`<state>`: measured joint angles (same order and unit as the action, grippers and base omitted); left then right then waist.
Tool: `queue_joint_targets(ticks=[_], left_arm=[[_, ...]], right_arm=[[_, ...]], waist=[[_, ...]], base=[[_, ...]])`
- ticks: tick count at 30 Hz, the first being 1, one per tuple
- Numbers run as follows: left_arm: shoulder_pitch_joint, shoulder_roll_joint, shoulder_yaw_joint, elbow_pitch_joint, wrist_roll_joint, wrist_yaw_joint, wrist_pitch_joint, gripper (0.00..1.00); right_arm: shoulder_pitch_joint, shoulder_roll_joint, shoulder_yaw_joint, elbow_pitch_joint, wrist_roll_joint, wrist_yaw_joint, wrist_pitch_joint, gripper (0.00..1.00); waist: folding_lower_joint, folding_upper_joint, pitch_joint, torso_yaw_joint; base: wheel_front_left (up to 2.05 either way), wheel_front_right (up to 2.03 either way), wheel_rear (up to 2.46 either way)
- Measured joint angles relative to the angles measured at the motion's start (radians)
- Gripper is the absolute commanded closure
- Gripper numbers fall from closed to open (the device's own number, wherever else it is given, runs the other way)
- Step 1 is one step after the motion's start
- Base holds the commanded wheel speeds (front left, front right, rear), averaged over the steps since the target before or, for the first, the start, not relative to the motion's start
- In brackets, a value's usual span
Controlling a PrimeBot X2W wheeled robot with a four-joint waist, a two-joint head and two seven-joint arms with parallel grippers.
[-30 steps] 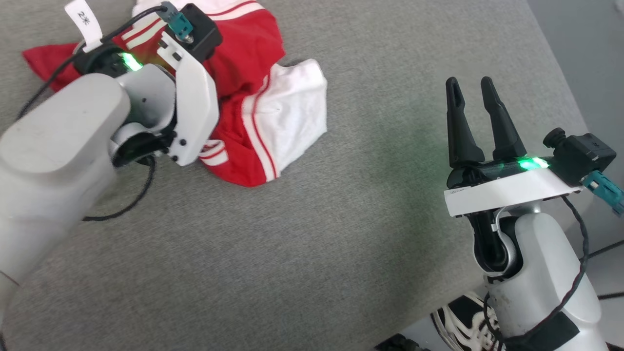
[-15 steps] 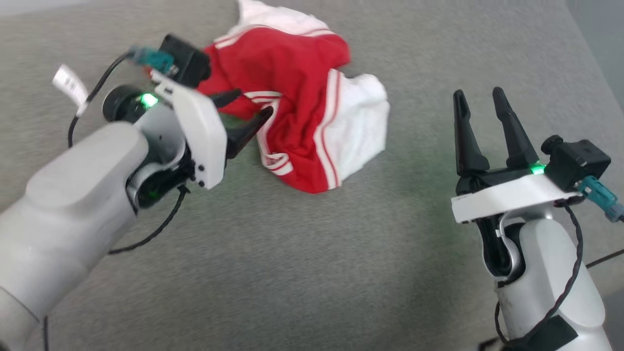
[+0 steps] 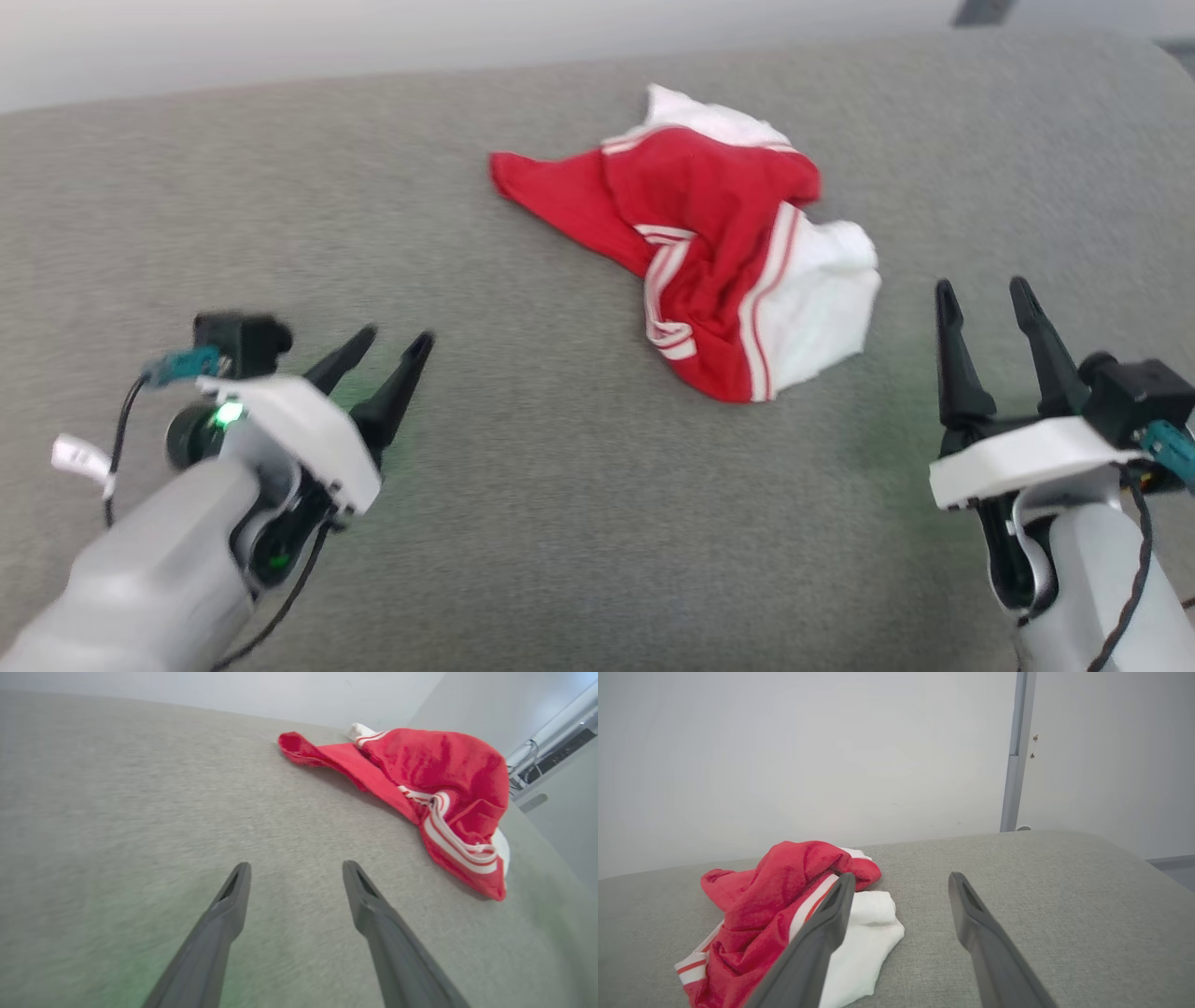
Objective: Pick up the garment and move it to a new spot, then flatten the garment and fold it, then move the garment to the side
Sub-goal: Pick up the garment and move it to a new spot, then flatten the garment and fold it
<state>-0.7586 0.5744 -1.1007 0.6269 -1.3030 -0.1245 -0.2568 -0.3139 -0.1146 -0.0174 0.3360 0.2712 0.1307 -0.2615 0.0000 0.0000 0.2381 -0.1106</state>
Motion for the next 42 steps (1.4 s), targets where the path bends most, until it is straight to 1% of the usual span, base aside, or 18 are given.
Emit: queue_joint_targets(ticks=[1,3,5,8,10,11,16,18,20,21,24,28,30,32,38,42], left_arm=[[0.025,0.004,0.017,0.004,0.007,0.003,-0.001,0.0],[0.084,0.004,0.091,-0.004,0.02,0.013,-0.003,0.0],[0.138,0.005,0.176,-0.027,0.073,0.038,-0.004,0.0],[0.253,0.012,0.317,-0.073,0.159,0.061,-0.004,0.0],[0.331,0.005,0.408,-0.123,0.232,0.072,-0.005,0.0],[0.331,0.005,0.408,-0.123,0.232,0.072,-0.005,0.0],[0.513,-0.036,0.607,-0.251,0.43,0.106,-0.004,0.0],[0.567,-0.066,0.693,-0.3,0.512,0.116,-0.004,0.0],[0.617,-0.099,0.764,-0.347,0.59,0.117,-0.004,0.0],[0.663,-0.128,0.831,-0.383,0.678,0.12,-0.004,0.0],[0.707,-0.182,0.923,-0.434,0.774,0.105,-0.004,0.0],[0.743,-0.231,1.026,-0.484,0.886,0.076,-0.004,0.0],[0.747,-0.261,1.063,-0.507,0.913,0.054,-0.004,0.0],[0.754,-0.281,1.093,-0.518,0.957,0.041,-0.005,0.0],[0.77,-0.349,1.146,-0.518,1.017,0.012,-0.004,0.0],[0.777,-0.368,1.163,-0.51,1.034,0.001,-0.005,0.0]], right_arm=[[0.01,-0.001,-0.003,0.0,-0.001,0.0,0.0,0.0],[0.032,-0.003,-0.016,-0.002,-0.003,0.0,0.0,0.0],[0.059,-0.009,-0.029,-0.001,-0.006,0.0,0.0,0.0],[0.088,-0.017,-0.042,0.001,-0.015,0.0,0.0,0.0],[0.102,-0.024,-0.046,0.002,-0.026,0.0,0.0,0.0],[0.102,-0.024,-0.046,0.002,-0.026,0.0,0.0,0.0],[0.132,-0.043,-0.061,0.0,-0.026,0.0,0.0,0.0],[0.14,-0.047,-0.065,-0.002,-0.026,0.0,0.0,0.0],[0.142,-0.049,-0.064,-0.004,-0.027,0.0,0.0,0.0],[0.143,-0.053,-0.064,-0.012,-0.028,0.0,0.001,0.0],[0.144,-0.056,-0.068,-0.031,-0.028,0.0,0.004,0.0],[0.144,-0.054,-0.072,-0.074,-0.035,0.0,0.011,0.0],[0.145,-0.052,-0.074,-0.094,-0.036,0.0,0.017,0.0],[0.148,-0.047,-0.073,-0.111,-0.039,0.0,0.024,0.0],[0.166,-0.033,-0.074,-0.128,-0.043,0.0,0.032,0.0],[0.168,-0.031,-0.078,-0.131,-0.043,0.0,0.033,0.0]], waist=[[0.0,0.0,-0.011,0.014],[0.0,0.0,-0.03,0.04],[0.0,0.0,-0.047,0.065],[0.0,0.0,-0.072,0.096],[0.0,0.0,-0.087,0.11],[0.0,0.0,-0.087,0.11],[0.0,0.0,-0.118,0.131],[0.0,0.0,-0.127,0.135],[0.0,0.0,-0.137,0.135],[0.0,0.0,-0.144,0.134],[0.0,0.0001,-0.154,0.13],[0.0,0.0001,-0.159,0.123],[0.0,0.0001,-0.158,0.121],[0.0,0.0001,-0.155,0.12],[0.0,0.0001,-0.146,0.114],[0.0,0.0,-0.141,0.115]], base=[[0.0,0.0,0.0],[0.0,0.0,0.0],[0.0,0.0,0.0],[0.0,0.0,0.0],[0.0,0.0,0.0],[0.0,0.0,0.0],[0.0,0.0,0.0],[0.0,0.0,0.0],[0.0,0.0,0.0],[0.0,0.0,0.0],[0.0,0.0,0.0],[0.0,0.0,0.0],[0.0,0.0,0.0],[0.0,0.0,0.0],[0.0,0.0,0.0],[0.0,0.0,0.0]])
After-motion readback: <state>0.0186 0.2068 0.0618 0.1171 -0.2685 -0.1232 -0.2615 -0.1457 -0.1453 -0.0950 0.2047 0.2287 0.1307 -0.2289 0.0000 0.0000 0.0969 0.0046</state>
